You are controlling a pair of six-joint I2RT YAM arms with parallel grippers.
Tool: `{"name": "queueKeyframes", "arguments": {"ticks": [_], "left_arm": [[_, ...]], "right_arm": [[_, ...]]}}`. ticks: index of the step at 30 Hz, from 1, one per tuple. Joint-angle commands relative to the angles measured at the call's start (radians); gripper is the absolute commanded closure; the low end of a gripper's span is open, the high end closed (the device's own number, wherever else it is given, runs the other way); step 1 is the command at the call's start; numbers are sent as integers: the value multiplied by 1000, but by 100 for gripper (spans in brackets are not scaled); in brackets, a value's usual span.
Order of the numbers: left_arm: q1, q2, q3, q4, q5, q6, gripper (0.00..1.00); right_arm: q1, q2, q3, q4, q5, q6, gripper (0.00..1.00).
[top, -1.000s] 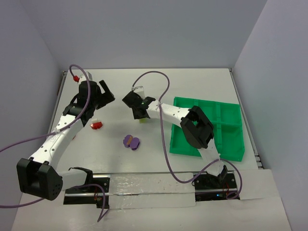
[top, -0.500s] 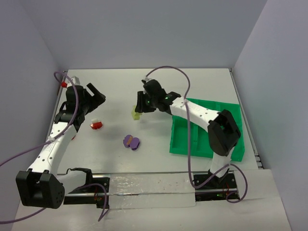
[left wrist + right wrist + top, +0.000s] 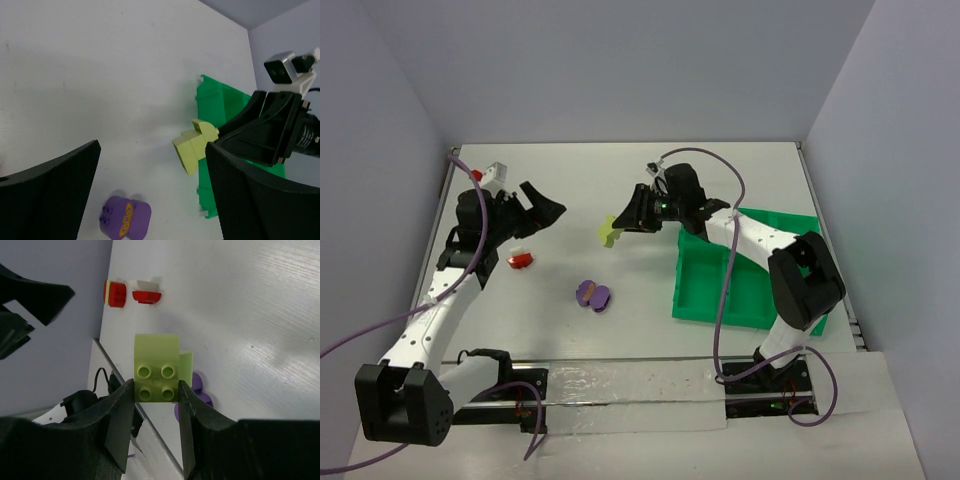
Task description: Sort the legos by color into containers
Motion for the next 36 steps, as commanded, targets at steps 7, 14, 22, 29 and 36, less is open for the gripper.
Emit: {"name": "queueKeyframes", "arguments": {"ticks": [7, 14, 22, 29, 36], "left_arm": [[-84, 37, -231, 499, 214, -247, 7], [-76, 91, -325, 818, 332, -358, 7], [-106, 53, -184, 492, 243, -53, 8], [-177, -24, -87, 293, 118, 185, 4], [-291, -90, -100, 304, 13, 375, 7]], "right_arm": [[-12, -60, -8, 82, -101, 33, 100], [-37, -107, -6, 65, -158, 25, 100], [-46, -119, 36, -49, -129, -7, 100], [-50, -99, 103, -159, -78, -45, 100], [-50, -100, 91, -152, -90, -33, 100]]}}
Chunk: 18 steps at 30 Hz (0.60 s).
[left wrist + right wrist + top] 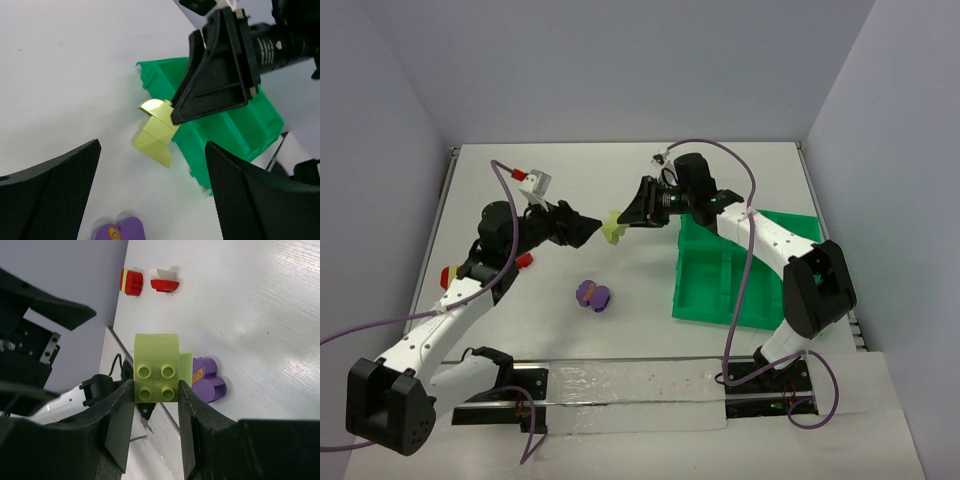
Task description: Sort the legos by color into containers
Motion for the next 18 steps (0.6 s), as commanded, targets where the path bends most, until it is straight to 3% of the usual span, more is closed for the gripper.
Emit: {"name": "queueKeyframes", "arguments": {"ticks": [1, 8, 12, 18], "left_arm": [[-46, -59, 7, -7, -107, 179, 8], [-102, 4, 87, -100, -116, 263, 13], [-154, 40, 99, -124, -196, 290, 13], [-173, 42, 111, -154, -146, 303, 13]], "right_arm": [[-6, -30, 27, -1, -4, -8, 100], [-6, -11, 44, -25, -48, -27, 100], [-3, -8, 35, -22, -72, -28, 100], [-3, -13, 42, -25, -94, -34, 100]]}}
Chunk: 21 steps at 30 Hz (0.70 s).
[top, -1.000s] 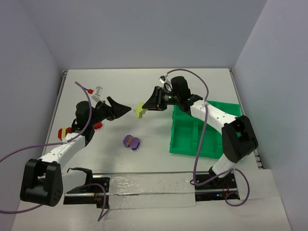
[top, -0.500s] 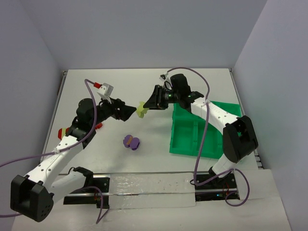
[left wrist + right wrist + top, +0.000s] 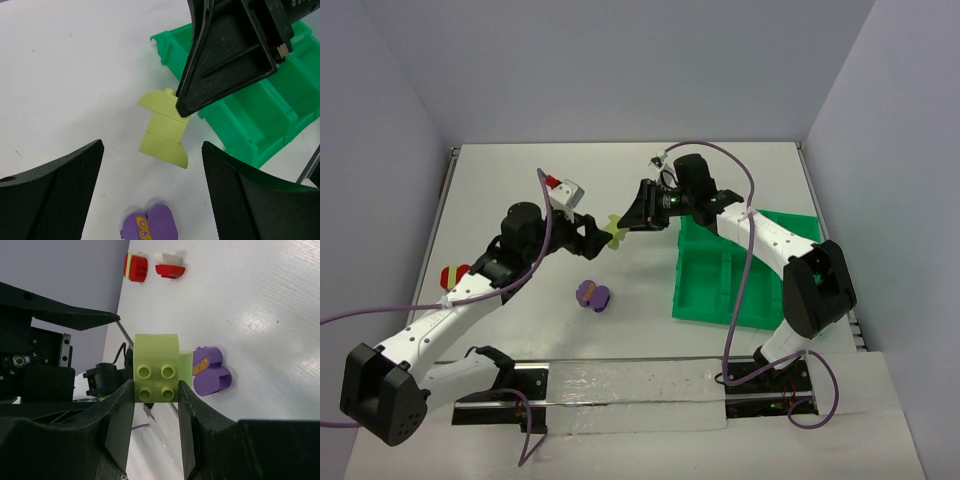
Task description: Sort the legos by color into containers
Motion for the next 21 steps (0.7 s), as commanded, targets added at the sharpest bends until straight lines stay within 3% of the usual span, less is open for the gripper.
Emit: {"name": "queueKeyframes", "arguments": {"ticks": [1, 21], "left_arm": [[-13, -3, 56, -26, 20, 46, 12], [-47, 68, 79, -16, -1, 65, 16]], "right_arm": [[-3, -9, 45, -3, -43, -21, 100], [20, 31, 99, 6, -91, -19, 100]]}}
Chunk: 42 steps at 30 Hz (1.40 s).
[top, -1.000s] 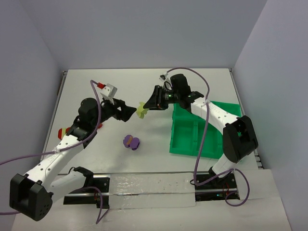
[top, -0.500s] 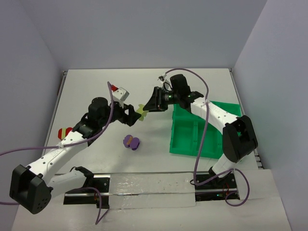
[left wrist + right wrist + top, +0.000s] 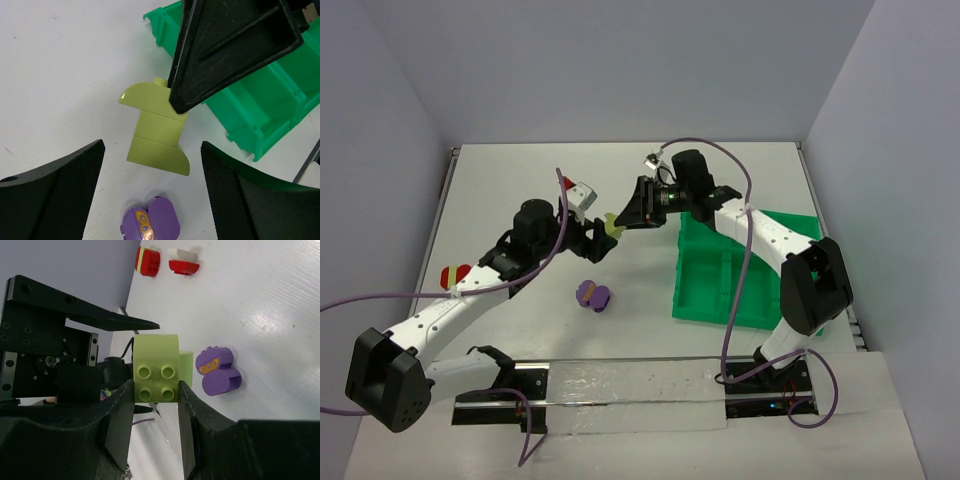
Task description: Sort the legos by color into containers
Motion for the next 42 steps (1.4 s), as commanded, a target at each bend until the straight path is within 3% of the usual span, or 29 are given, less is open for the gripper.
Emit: {"name": "queueKeyframes", "arguments": {"ticks": [1, 4, 12, 19, 24, 28, 32, 37, 42], "left_arm": [[-11, -12, 40, 51, -12, 11, 17], [-13, -18, 43, 60, -15, 10, 22], [-13, -12, 40, 40, -32, 19, 25], [-13, -17, 38, 43, -38, 16, 39], [-13, -15, 39, 44, -34, 12, 64], [-13, -19, 37, 38, -43, 15, 100], [-13, -26, 30, 29, -47, 15, 100], [-13, -51, 9, 38, -62, 0, 100], [-13, -72, -5, 34, -110, -17, 100]], "right_arm": [[13, 8, 54, 16, -33, -12, 100], [16, 17, 58, 16, -41, -11, 100], [28, 28, 58, 35, -38, 3, 100], [37, 23, 49, 41, -34, 5, 100], [37, 15, 46, 31, -31, -6, 100], [35, 11, 34, 48, -42, -4, 100], [18, 6, 7, 114, -95, 40, 100], [-15, -8, -12, 102, -47, 42, 100], [-61, -68, -11, -65, 204, -48, 100]]}}
